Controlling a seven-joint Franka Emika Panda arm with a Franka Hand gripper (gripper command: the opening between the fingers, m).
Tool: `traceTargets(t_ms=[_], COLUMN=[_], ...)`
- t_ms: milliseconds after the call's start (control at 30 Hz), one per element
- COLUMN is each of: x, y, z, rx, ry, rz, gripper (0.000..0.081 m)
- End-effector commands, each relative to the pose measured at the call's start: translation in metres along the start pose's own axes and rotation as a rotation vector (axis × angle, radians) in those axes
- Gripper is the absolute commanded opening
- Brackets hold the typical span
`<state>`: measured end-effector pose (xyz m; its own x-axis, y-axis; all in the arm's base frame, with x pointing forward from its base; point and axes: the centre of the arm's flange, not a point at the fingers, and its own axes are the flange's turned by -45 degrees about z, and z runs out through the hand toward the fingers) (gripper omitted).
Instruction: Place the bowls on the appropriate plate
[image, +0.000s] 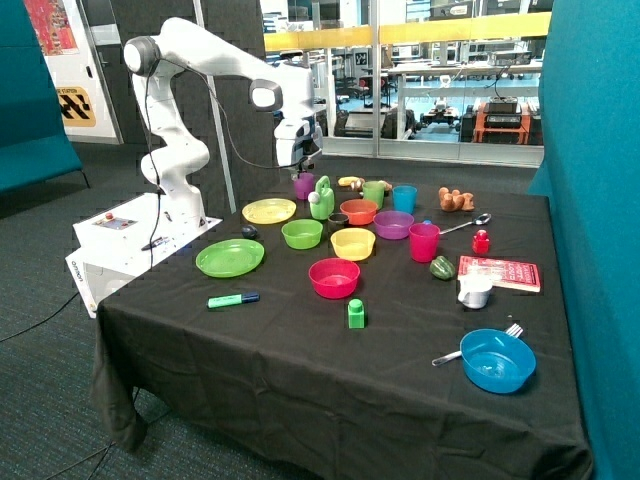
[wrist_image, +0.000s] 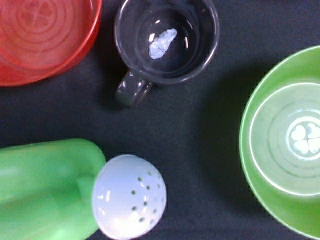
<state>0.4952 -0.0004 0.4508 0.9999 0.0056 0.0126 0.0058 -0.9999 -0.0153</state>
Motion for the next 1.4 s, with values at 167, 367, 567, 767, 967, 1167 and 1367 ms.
traceTargets(t_ms=[167, 367, 567, 767, 967, 1167, 1367], x=[0.006, 0.005, 0.000, -0.008, -0.012, -0.013, -0.018], y=[0.000, 0.000, 0.001, 0.007, 0.014, 0.020, 0.028], z=[0.003, 0.005, 0.010, 0.022, 0.034, 0.047, 0.062], rx=[-0.0118, -0.0117, -0.0117, -0.0117, -0.0117, -0.0119, -0.0120], ry=[-0.0161, -0.0162, -0.0163, -0.0163, -0.0162, -0.0161, -0.0160], rz=[-0.498, -0.507, -0.517, -0.517, -0.506, -0.489, -0.472], gripper=[0.0437, 0.0322, 0.0315, 0.0311, 0.0307, 0.0310, 0.0331])
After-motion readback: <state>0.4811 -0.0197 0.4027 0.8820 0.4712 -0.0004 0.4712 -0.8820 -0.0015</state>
